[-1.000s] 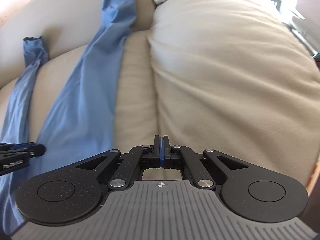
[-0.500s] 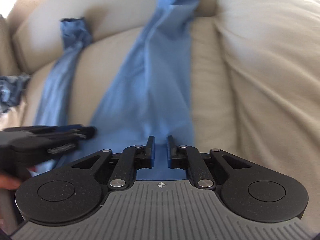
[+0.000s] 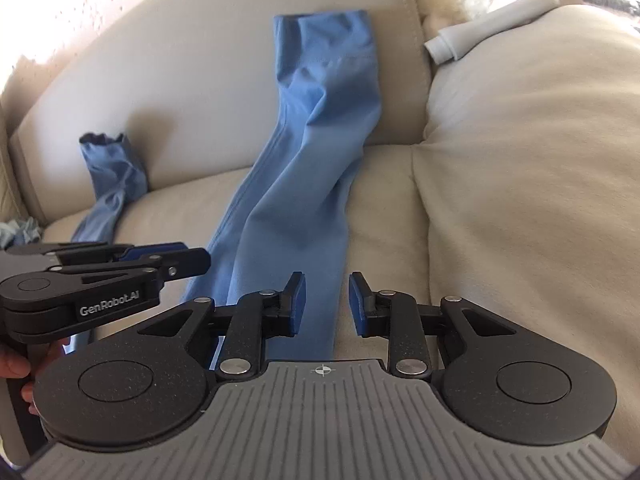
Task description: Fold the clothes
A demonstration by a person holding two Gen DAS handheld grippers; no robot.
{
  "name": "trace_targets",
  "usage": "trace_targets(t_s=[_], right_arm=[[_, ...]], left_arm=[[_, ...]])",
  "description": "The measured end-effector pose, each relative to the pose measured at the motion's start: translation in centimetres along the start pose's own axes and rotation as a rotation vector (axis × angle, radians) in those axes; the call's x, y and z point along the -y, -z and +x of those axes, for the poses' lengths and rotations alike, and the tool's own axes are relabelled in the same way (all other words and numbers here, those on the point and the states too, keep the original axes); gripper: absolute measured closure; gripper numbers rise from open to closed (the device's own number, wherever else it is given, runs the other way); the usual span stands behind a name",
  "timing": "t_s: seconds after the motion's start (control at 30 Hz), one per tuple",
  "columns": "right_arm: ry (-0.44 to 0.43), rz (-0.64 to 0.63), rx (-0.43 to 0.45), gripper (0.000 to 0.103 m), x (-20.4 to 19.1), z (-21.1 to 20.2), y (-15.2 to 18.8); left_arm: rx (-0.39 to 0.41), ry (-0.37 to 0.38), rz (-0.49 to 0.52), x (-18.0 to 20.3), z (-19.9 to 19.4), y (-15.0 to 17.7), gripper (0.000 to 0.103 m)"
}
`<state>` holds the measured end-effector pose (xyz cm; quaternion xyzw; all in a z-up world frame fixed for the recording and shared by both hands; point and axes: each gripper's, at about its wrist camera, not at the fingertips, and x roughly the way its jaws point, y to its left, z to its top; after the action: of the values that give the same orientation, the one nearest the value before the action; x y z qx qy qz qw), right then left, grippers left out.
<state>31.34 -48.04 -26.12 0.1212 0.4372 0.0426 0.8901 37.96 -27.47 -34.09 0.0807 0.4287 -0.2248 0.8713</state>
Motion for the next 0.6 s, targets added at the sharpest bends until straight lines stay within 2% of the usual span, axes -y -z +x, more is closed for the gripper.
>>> trace_targets(t_s=[0.1,0.13,0.17,0.2,0.3,0.37,0.4,0.47,0.53,0.6], right_arm=[[0.012,-0.036,-0.036,0.067,-1.0,2.2,0.2],[0.024,-0.052,-0.035,0.078,-1.3,2.6,0.2],[0.042,-0.069,-0.028,0.086,-1.6,2.9,0.1],[0.061,-0.086,-0.021,0.102,-1.8,3.2,-0.1],[0.175,-0.050,0.040,0.103,-0.7,2.5,-0.8],[0.295,0.027,0.042,0.103,2.2,1.9,-1.2],[0.319,0.061,0.036,0.103,3.5,1.6,-1.4],[0.265,0.093,0.028,0.103,4.6,1.1,-1.9],[0.194,0.083,0.051,0.088,4.3,0.8,-2.6],[0.116,0.063,0.084,0.080,3.6,0.7,-3.4]], left_arm=[[-0.001,-0.001,-0.015,-0.1,0.5,0.0,0.082],[0.000,-0.001,-0.006,-0.1,0.5,0.0,0.081],[-0.001,-0.002,0.006,-0.1,0.5,0.0,0.081],[-0.002,-0.001,0.017,-0.1,0.5,-0.1,0.080],[-0.016,0.004,0.002,-0.7,0.3,-0.2,0.079],[-0.024,0.007,-0.009,-0.9,0.3,-0.4,0.079],[-0.024,0.008,-0.012,-0.9,0.2,-0.5,0.080],[0.001,0.021,-0.027,-1.1,-0.5,-0.9,0.081],[0.046,0.034,-0.017,-1.2,-1.0,-1.6,0.080],[0.088,0.027,0.014,-1.0,-1.1,-2.7,0.075]])
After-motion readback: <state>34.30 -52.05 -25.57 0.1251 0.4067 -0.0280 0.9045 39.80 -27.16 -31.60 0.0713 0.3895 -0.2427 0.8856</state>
